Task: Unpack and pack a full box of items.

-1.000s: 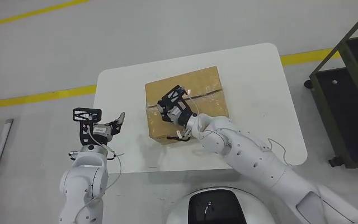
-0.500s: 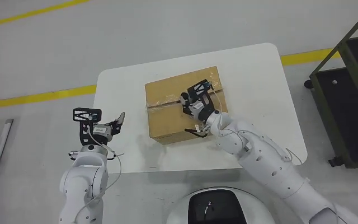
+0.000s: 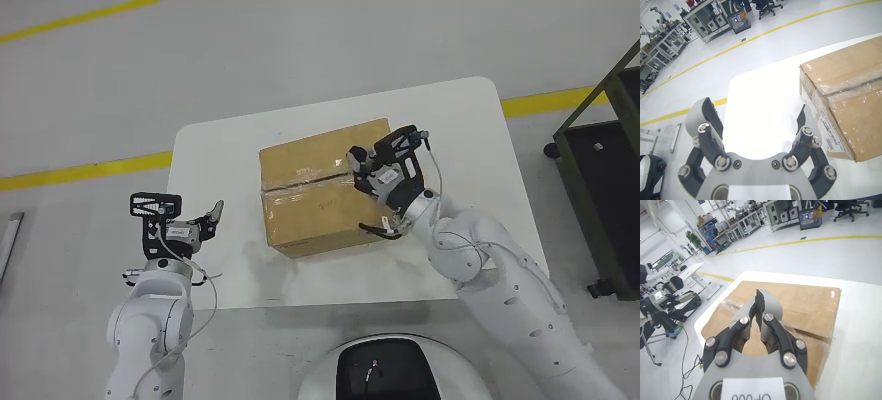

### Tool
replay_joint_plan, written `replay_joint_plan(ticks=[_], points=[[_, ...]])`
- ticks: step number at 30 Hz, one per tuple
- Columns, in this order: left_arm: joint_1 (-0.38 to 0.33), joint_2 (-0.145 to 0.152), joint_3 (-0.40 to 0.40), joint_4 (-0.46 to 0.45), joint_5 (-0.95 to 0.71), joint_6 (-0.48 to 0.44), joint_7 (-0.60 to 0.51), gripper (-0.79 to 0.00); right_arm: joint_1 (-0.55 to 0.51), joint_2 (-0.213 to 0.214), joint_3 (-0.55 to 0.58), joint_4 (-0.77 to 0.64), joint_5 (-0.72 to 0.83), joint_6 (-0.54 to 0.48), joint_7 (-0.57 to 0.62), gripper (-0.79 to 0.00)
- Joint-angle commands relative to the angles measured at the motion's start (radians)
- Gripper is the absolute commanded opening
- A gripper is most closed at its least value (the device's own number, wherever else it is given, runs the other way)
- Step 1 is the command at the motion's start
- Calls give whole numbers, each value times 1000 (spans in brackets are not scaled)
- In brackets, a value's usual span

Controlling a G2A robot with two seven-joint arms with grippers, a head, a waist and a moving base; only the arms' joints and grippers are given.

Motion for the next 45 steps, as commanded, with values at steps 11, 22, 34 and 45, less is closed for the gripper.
replay_joint_plan(ticks=[11, 22, 34, 45], points=[[0, 0, 0, 0, 0, 0, 0, 0, 315, -103, -324, 357, -34, -51, -57, -785], [0, 0, 0, 0, 0, 0, 0, 0, 288, -114, -282, 436, -48, 24, -75, -785], [0, 0, 0, 0, 0, 0, 0, 0, 121, -57, -90, 257, -126, 46, 9, -785], [0, 0, 0, 0, 0, 0, 0, 0, -46, -10, 99, 67, -205, 45, 78, -785]])
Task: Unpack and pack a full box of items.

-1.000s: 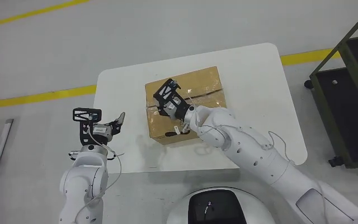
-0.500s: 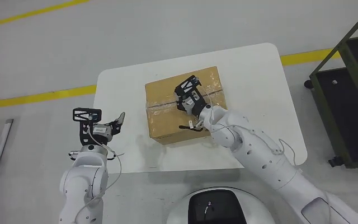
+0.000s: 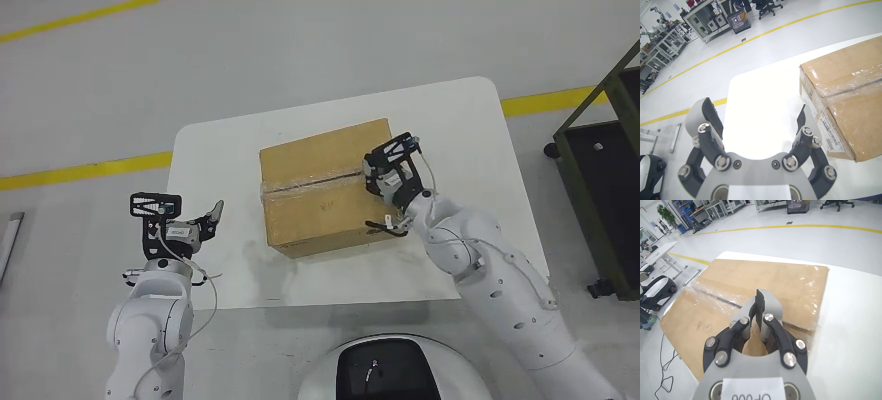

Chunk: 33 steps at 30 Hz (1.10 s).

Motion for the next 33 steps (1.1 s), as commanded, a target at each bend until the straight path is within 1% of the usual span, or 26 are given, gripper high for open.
replay_joint_plan(ticks=[1, 6, 9, 12, 14, 16, 19, 22, 26, 29, 33], points=[[0, 0, 0, 0, 0, 0, 0, 0, -28, 8, 36, -31, -16, -5, 10, -785], [0, 0, 0, 0, 0, 0, 0, 0, -114, 26, 124, -129, -52, -5, 27, -785], [0, 0, 0, 0, 0, 0, 0, 0, -162, 32, 161, -204, -42, -6, 7, -785], [0, 0, 0, 0, 0, 0, 0, 0, -170, 34, 156, -252, -44, -45, -24, -785], [0, 0, 0, 0, 0, 0, 0, 0, -144, 29, 108, -264, -40, -70, -41, -785], [0, 0, 0, 0, 0, 0, 0, 0, -89, 19, 34, -222, -22, -91, -50, -785], [0, 0, 0, 0, 0, 0, 0, 0, 42, -8, -105, -98, 1, -127, -83, -785], [0, 0, 0, 0, 0, 0, 0, 0, 175, -45, -251, 38, 3, -145, -133, -785], [0, 0, 0, 0, 0, 0, 0, 0, 301, -100, -398, 206, 31, -143, -192, -785], [0, 0, 0, 0, 0, 0, 0, 0, 342, -131, -454, 300, 50, -124, -228, -785], [0, 0, 0, 0, 0, 0, 0, 0, 340, -148, -467, 372, 64, -100, -258, -785]])
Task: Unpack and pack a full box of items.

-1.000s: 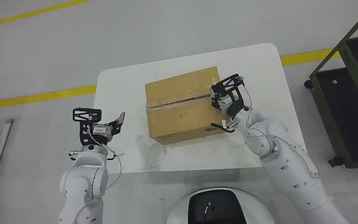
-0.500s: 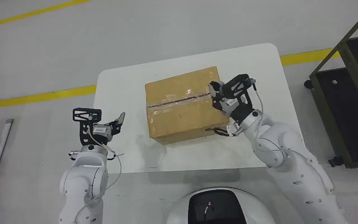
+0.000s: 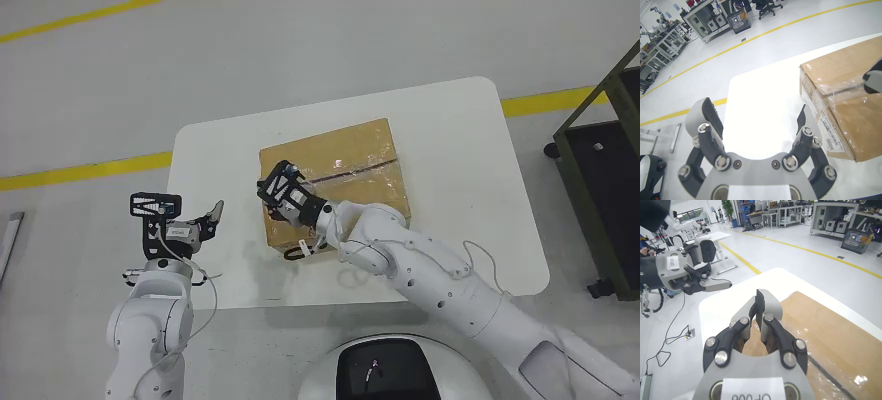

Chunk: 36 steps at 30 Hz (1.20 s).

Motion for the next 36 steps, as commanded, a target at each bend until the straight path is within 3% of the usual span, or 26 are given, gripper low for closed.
replay_joint_plan(ticks=[1, 13, 36], points=[[0, 0, 0, 0, 0, 0, 0, 0, -6, -2, 6, 21, -1, 9, -5, -785], [0, 0, 0, 0, 0, 0, 0, 0, -121, 32, 128, -34, -76, 44, 27, -785], [0, 0, 0, 0, 0, 0, 0, 0, -473, 138, 564, -452, -179, 66, 171, -785]])
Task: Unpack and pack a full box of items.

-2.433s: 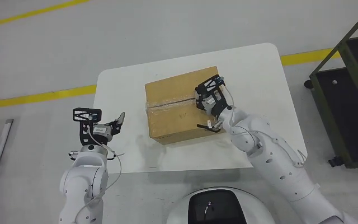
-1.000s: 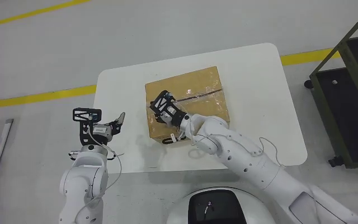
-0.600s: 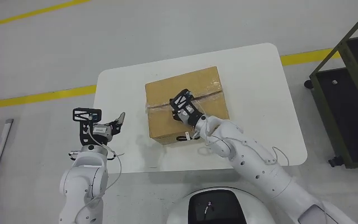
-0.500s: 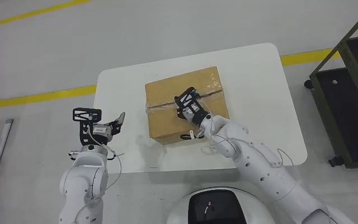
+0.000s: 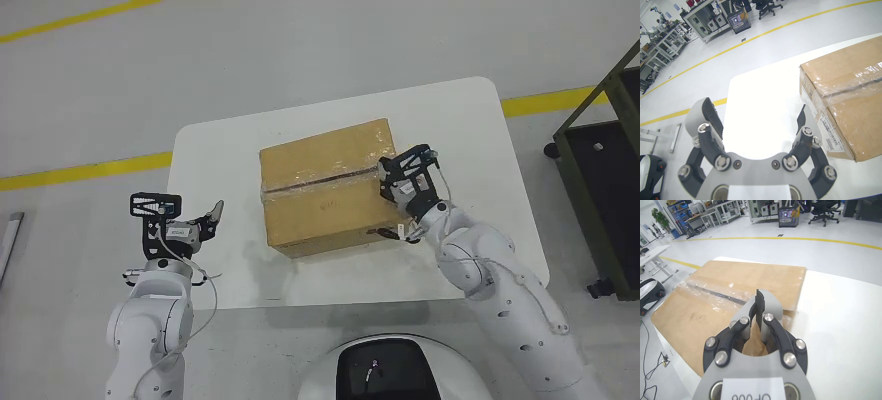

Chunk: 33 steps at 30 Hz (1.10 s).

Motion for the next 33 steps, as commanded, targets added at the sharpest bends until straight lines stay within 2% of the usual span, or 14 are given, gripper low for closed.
replay_joint_plan(ticks=[1, 6, 14, 20, 24, 25, 26, 27, 28, 29, 30, 33], points=[[0, 0, 0, 0, 0, 0, 0, 0, -27, 5, 33, -34, 3, -1, 12, -785], [0, 0, 0, 0, 0, 0, 0, 0, -109, 20, 118, -155, 9, -16, 31, -785], [49, -5, -4, -44, -117, -39, 160, 0, -279, 40, 204, -457, -25, -53, 86, -785], [114, -7, -24, -71, -155, -45, 250, 0, -459, 44, 237, -637, -56, 52, 138, -785], [125, -7, -26, -74, -160, -50, 261, 0, -560, 45, 264, -655, -71, 87, 98, -785], [125, -7, -26, -74, -160, -50, 261, 0, -583, 46, 273, -655, -72, 95, 101, -699], [125, -7, -26, -74, -160, -50, 261, 0, -596, 46, 279, -655, -72, 105, 101, 0], [125, -7, -26, -74, -160, -50, 261, 0, -596, 46, 279, -655, -72, 105, 101, 0], [125, -7, -26, -74, -160, -50, 262, 0, -596, 46, 278, -655, -72, 103, 100, -775], [125, -7, -26, -74, -160, -50, 261, 0, -598, 46, 280, -655, -72, 105, 101, -761], [125, -7, -26, -74, -160, -50, 261, 0, -598, 46, 280, -655, -72, 105, 101, -716], [125, -7, -26, -74, -160, -50, 261, 0, -596, 46, 280, -655, -72, 105, 101, -503]])
